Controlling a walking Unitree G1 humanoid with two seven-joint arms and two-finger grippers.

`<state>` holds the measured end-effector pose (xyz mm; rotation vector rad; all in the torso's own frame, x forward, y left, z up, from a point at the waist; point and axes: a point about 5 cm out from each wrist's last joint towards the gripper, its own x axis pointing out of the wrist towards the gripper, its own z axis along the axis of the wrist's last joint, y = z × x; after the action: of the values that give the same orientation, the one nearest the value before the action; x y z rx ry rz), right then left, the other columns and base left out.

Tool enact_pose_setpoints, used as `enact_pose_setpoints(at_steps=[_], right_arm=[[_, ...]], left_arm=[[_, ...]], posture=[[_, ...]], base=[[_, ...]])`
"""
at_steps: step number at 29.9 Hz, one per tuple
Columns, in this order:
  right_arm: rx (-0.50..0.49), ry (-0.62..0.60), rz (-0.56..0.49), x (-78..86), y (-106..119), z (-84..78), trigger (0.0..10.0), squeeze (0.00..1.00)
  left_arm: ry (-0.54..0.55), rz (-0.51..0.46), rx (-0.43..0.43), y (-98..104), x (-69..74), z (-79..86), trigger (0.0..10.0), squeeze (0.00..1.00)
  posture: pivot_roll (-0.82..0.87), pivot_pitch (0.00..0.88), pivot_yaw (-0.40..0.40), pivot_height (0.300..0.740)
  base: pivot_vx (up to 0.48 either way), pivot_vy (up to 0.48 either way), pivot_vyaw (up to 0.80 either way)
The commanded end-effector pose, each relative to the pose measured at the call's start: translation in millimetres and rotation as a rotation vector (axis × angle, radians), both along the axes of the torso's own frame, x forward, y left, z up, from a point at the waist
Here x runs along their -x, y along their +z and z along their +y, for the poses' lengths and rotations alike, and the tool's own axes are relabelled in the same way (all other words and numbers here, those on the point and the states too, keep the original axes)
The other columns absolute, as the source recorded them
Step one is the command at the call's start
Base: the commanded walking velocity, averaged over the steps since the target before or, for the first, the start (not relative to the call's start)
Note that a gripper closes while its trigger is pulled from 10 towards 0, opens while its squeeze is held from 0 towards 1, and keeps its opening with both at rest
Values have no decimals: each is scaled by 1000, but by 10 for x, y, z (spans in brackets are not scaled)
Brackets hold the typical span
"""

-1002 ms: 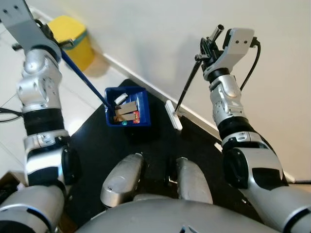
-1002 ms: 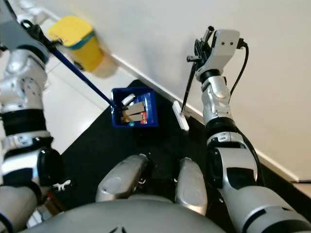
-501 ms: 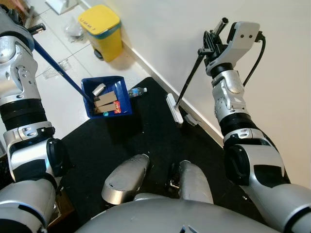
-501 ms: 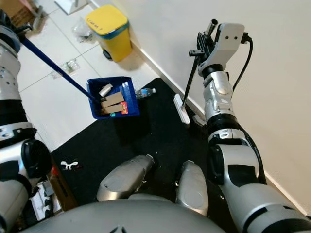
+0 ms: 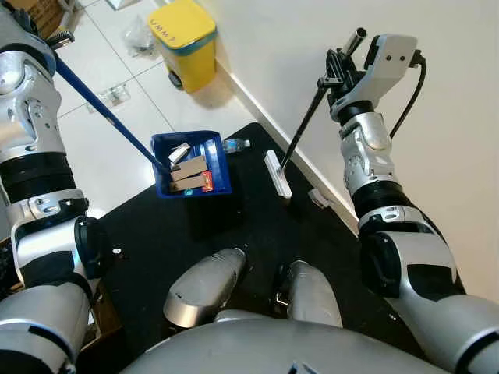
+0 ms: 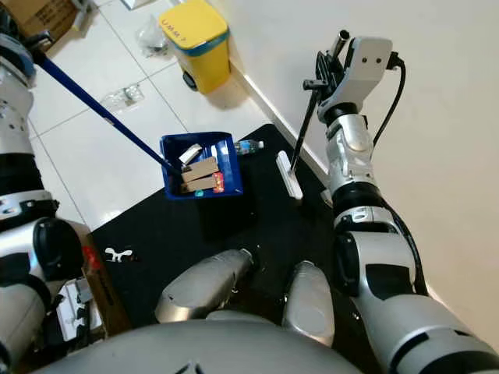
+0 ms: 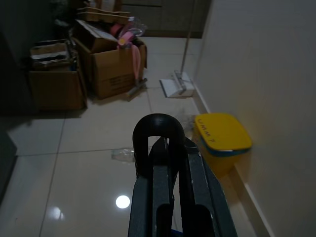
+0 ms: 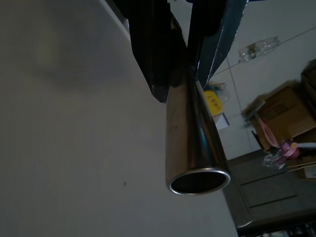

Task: Sweep floor

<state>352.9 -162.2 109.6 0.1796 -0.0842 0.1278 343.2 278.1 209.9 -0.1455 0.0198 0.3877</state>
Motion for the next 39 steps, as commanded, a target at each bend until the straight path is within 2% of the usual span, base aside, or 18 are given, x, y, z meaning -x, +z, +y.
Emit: enact_pose_setpoints(at_steps=[1,18,23,35,39], right_arm=[[-4,-9,-44,-28,84,-19,10000,0],[-5,-11,-41,-16,70,-34,10000,0],[-86,-14,-63,-3,85,-45,10000,0],[-89,-20,-60,5,74,-72,10000,0],[-88,-14,-57,6,66,-65,10000,0]], left_arm=[[8,-50,-7,144,-8,24,10000,0],[-3,-44,-7,118,-25,-15,10000,0],[-21,-52,-22,105,-40,-88,10000,0],[-45,-61,-26,109,-54,-135,10000,0],[-58,-65,-31,113,-57,-164,10000,0]], posture=[[254,0,-7,740],[249,0,-8,740],[243,0,-7,740],[240,0,-6,740],[240,0,-9,740]], base=[[0,0,756],[0,0,756],[0,0,0],[0,0,0],[-366,0,0]])
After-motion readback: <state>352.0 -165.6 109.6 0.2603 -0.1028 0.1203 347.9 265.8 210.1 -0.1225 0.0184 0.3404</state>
